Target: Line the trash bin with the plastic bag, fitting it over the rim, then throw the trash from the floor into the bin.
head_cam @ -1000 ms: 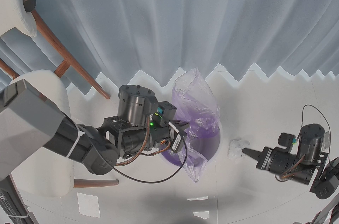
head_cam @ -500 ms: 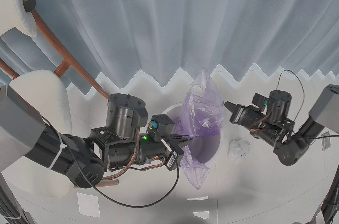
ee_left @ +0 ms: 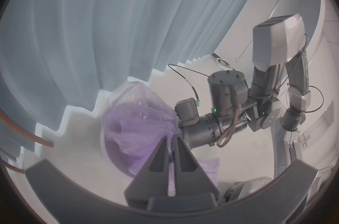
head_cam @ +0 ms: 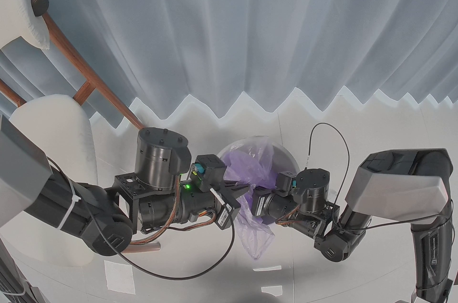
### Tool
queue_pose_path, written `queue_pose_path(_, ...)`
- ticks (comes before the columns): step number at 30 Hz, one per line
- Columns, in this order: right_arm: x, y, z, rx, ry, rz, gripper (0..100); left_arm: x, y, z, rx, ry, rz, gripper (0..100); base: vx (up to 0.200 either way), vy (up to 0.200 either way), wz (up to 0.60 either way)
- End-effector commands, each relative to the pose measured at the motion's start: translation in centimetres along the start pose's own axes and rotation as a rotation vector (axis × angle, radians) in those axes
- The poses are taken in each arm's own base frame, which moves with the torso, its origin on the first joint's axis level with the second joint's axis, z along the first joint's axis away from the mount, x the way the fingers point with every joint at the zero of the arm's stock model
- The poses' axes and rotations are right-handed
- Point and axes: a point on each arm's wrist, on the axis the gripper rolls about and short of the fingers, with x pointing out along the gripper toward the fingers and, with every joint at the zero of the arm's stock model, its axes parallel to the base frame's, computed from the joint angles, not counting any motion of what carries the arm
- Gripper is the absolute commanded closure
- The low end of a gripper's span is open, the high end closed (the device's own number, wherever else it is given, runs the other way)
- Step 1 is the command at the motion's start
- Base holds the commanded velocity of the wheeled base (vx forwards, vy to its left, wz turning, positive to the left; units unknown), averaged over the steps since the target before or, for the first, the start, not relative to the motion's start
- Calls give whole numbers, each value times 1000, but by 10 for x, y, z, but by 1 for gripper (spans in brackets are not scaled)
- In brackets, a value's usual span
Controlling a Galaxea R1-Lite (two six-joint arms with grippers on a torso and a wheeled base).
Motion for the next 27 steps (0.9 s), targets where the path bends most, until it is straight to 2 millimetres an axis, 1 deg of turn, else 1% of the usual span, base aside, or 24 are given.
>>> queue_pose_path(1, 0, -14, -11, 18, 21, -65, 100, 0, 3, -6, -8, 27, 29, 100, 0, 0, 0)
queue_pose_path(2, -3, -22, -7, 26, 12, -87, 100, 0, 4, -9, -10, 37, 40, 100, 0, 0, 0)
queue_pose_path(4, -14, -33, 9, 37, -26, -119, 100, 2, 6, -13, -13, 54, 52, 100, 0, 0, 0)
queue_pose_path(5, -14, -33, 9, 37, -26, -119, 100, 4, 6, -15, -14, 62, 51, 100, 0, 0, 0)
queue_pose_path(6, -23, -45, 21, 49, -56, -153, 100, 4, 6, -15, -14, 62, 51, 100, 0, 0, 0)
queue_pose_path(7, -40, -59, 41, 61, -101, -198, 100, 4, 5, -17, -14, 68, 47, 100, 0, 0, 0)
queue_pose_path(8, -50, -64, 49, 71, -118, -218, 100, 5, 3, -19, -14, 76, 41, 100, 0, 0, 0)
queue_pose_path(10, -64, -68, 56, 89, -127, -236, 100, 7, 1, -22, -13, 89, 33, 100, 0, 0, 0)
queue_pose_path(11, -76, -66, 58, 104, -125, -236, 100, 8, -1, -23, -10, 93, 27, 100, 0, 0, 0)
queue_pose_path(12, -77, -65, 58, 106, -124, -235, 100, 8, -2, -23, -9, 93, 25, 100, 0, 0, 0)
queue_pose_path(13, -92, -58, 61, 117, -129, -230, 100, 9, -6, -24, -6, 98, 14, 100, 0, 0, 0)
queue_pose_path(14, -99, -55, 65, 116, -140, -225, 100, 9, -9, -24, -5, 99, 6, 100, 0, 0, 0)
queue_pose_path(17, -111, -51, 81, 124, -199, -222, 100, 10, -15, -28, -1, 114, -10, 100, 0, 0, 0)
queue_pose_path(20, -119, -44, 85, 151, -210, -208, 100, 12, -18, -29, 3, 116, -19, 100, 0, 0, 0)
queue_pose_path(21, -126, -28, 79, 169, -180, -168, 100, 13, -19, -28, 5, 116, -24, 100, 0, 0, 0)
queue_pose_path(22, -130, -15, 74, 169, -151, -135, 100, 13, -20, -28, 5, 116, -27, 100, 0, 0, 0)
queue_pose_path(23, -131, -12, 73, 168, -147, -127, 0, 13, -20, -28, 5, 116, -27, 100, 0, 0, 0)
queue_pose_path(24, -135, 0, 66, 168, -115, -95, 0, 13, -20, -28, 5, 116, -24, 100, 0, 0, 0)
queue_pose_path(25, -138, 5, 59, 174, -86, -87, 0, 13, -19, -28, 4, 116, -23, 100, 0, 0, 0)
queue_pose_path(27, -138, 9, 55, 181, -77, -85, 0, 13, -19, -28, 3, 115, -21, 100, 0, 0, 0)
